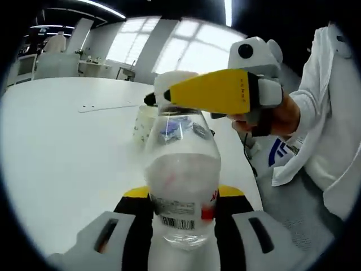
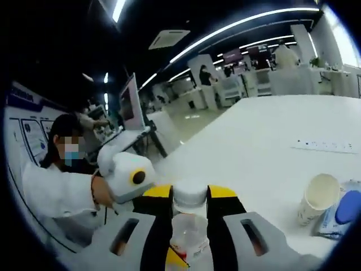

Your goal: Arrange the tabletop items into an orderly group along one side of the table until the central work area is clear of visible clutter.

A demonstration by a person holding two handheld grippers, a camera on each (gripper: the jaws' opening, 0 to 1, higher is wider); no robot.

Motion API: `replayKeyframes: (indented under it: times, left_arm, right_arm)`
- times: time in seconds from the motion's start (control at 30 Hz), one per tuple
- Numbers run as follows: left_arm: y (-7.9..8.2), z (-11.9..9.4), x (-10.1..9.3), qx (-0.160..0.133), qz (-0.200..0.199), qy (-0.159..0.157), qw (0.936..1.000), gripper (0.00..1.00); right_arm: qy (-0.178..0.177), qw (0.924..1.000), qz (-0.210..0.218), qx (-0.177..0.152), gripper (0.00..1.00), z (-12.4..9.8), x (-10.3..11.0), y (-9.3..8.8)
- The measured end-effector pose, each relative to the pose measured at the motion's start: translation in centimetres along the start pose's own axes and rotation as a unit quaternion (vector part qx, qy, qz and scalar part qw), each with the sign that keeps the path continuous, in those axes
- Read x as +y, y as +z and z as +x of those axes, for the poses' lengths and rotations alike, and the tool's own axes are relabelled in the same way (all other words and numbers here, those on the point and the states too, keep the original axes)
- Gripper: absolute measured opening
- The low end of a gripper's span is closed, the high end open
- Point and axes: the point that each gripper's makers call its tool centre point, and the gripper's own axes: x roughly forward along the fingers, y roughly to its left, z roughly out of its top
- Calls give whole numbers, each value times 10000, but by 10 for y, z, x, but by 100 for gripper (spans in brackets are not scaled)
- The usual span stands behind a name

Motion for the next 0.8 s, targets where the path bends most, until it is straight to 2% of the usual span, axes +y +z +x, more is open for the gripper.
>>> replayKeyframes:
  times: [0.3, 0.47, 0.63, 0.8]
  left_arm:
    - [-1, 1, -6, 53, 145, -120, 9998, 40]
    - [2, 4, -5, 76, 186, -108, 9997, 40]
    - [15, 11, -3, 39, 241, -118, 9996, 40]
    - [34, 19, 3, -17, 363, -110, 9993, 40]
  right_arm:
    - [476, 9988, -59, 51, 19, -9, 4, -3]
    - [518, 9986, -104, 37, 19, -13, 3, -1]
    - [489, 9985, -251, -19, 19, -18, -2, 9]
    - [386, 9985, -351, -154, 19, -25, -17, 26]
